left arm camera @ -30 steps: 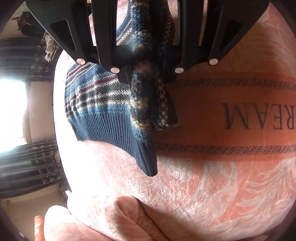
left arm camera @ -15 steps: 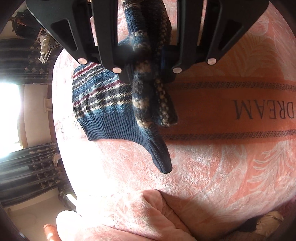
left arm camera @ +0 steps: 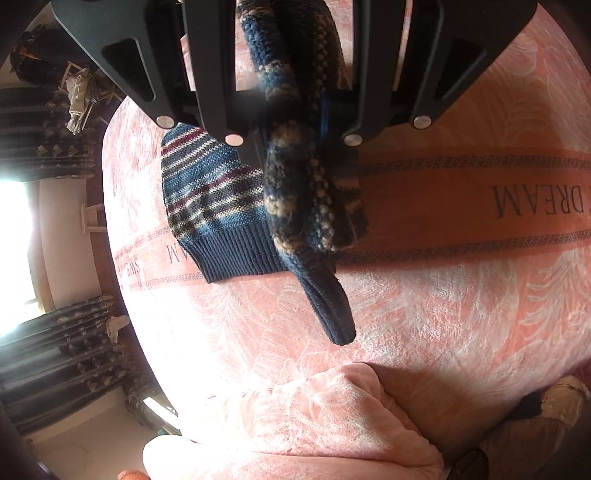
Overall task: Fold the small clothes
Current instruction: 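Lift and fold the held sweater edge over onto the rest with both tools, then open both tools and release the folded sweater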
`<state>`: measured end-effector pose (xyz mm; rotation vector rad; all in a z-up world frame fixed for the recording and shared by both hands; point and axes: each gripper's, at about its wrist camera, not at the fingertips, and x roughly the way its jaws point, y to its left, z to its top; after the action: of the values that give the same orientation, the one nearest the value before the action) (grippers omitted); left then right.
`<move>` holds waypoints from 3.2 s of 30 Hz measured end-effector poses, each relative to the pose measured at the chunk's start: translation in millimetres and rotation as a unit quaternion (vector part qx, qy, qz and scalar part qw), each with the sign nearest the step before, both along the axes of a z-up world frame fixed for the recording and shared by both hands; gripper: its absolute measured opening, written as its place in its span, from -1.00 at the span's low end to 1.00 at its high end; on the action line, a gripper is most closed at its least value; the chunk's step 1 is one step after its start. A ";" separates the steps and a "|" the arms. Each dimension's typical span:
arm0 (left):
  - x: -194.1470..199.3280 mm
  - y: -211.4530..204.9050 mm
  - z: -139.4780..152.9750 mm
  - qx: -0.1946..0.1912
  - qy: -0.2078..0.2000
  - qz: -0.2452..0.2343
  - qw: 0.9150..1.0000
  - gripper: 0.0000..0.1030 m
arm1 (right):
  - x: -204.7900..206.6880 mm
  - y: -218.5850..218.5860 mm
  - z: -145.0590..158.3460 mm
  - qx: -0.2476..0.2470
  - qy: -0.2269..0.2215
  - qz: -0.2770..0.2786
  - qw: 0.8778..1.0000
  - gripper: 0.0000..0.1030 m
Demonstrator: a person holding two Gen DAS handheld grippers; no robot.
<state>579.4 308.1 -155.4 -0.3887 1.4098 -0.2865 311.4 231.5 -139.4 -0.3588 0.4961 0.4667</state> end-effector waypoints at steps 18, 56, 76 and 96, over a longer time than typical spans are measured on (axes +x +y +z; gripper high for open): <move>10.9 -77.1 12.7 0.006 -0.008 -0.016 1.000 -0.66 | 9.8 -62.6 11.3 0.023 0.007 -0.044 0.999 -0.71; 29.6 -263.8 -52.6 0.046 0.004 -0.075 0.996 -0.66 | 29.7 -227.8 -40.5 0.098 0.094 -0.173 0.975 -0.74; 32.4 -317.8 -91.0 0.124 0.003 -0.088 0.988 -0.64 | 47.6 -296.3 -80.2 0.185 0.204 -0.195 0.941 -0.75; -53.9 -207.9 -33.2 -0.010 -0.126 -0.068 0.990 0.36 | 107.0 -400.2 -109.9 0.399 0.387 -0.068 0.829 0.09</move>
<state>525.5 100.2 -188.6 -0.2621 1.1880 -0.4458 418.4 -168.6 -249.3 0.7164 1.0460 0.6308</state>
